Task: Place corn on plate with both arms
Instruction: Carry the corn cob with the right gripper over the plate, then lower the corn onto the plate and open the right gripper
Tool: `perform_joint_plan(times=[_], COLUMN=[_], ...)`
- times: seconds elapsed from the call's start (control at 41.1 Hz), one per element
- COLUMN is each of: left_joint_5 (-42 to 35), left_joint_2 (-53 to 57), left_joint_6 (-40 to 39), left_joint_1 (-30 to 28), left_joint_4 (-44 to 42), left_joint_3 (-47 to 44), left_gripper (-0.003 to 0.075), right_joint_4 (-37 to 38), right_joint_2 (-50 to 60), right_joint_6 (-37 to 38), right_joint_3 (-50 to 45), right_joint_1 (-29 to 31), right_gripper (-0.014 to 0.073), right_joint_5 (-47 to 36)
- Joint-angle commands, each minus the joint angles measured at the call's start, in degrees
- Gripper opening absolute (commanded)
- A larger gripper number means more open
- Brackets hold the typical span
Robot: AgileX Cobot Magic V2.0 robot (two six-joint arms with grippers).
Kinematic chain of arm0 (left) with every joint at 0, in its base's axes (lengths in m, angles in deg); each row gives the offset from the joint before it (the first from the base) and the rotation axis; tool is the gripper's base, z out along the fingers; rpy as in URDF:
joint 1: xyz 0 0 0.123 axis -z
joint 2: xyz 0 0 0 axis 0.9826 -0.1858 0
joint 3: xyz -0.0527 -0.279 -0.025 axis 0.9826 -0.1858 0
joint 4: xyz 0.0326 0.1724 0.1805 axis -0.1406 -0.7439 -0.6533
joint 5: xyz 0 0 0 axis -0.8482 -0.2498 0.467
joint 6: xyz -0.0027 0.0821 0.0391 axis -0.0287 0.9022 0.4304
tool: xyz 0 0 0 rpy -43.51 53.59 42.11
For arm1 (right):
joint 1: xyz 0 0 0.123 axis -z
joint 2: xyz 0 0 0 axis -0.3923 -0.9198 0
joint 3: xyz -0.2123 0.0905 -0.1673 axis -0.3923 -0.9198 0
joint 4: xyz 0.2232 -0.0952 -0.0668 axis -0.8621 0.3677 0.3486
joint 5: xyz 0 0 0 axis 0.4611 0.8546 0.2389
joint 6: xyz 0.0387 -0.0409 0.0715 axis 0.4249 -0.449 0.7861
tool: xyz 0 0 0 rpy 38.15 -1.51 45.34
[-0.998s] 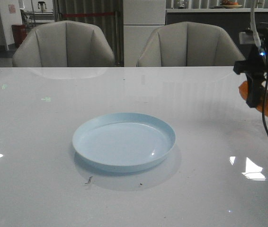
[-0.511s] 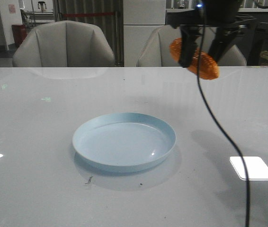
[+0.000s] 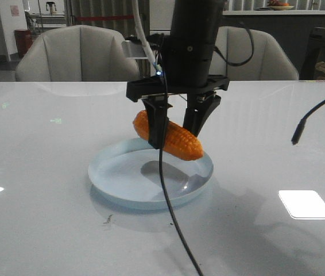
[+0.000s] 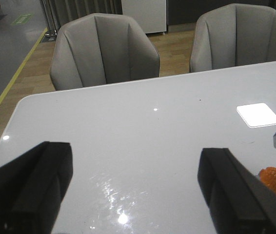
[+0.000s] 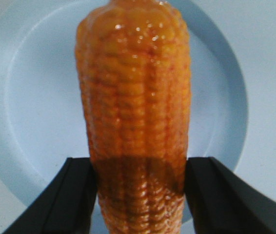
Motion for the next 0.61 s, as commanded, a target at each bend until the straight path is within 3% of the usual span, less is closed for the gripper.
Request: perform_joint_plan(times=[0.0,0.316,0.389,0.584], left_joint_5=[-4.55,-4.08,-3.97,-3.84], left_joint_2=[0.11,0.11,0.11,0.11], left_joint_6=[-0.49,-0.49,-0.49,-0.49], left_joint_1=[-0.10,-0.10,-0.10,-0.10], left_joint_4=[0.47,0.47,0.47,0.47], left_joint_3=[1.62,1.62,1.62,1.62], left_gripper=[0.0579,0.0580,0.0579,0.0580], right_joint_4=[-1.17,-3.67,-3.47,-3.41], right_joint_2=[2.58,2.39,2.39,2.39], right_joint_6=[-0.60,-0.55,-0.55,-0.60], right_joint_3=[2.02,2.08,2.08,2.08], right_joint_1=[0.07,0.07,0.07,0.07], right_gripper=[0.0202,0.0209,0.0254,0.0487], right_joint_5=[-0.01,-0.47,-0.51,-0.54])
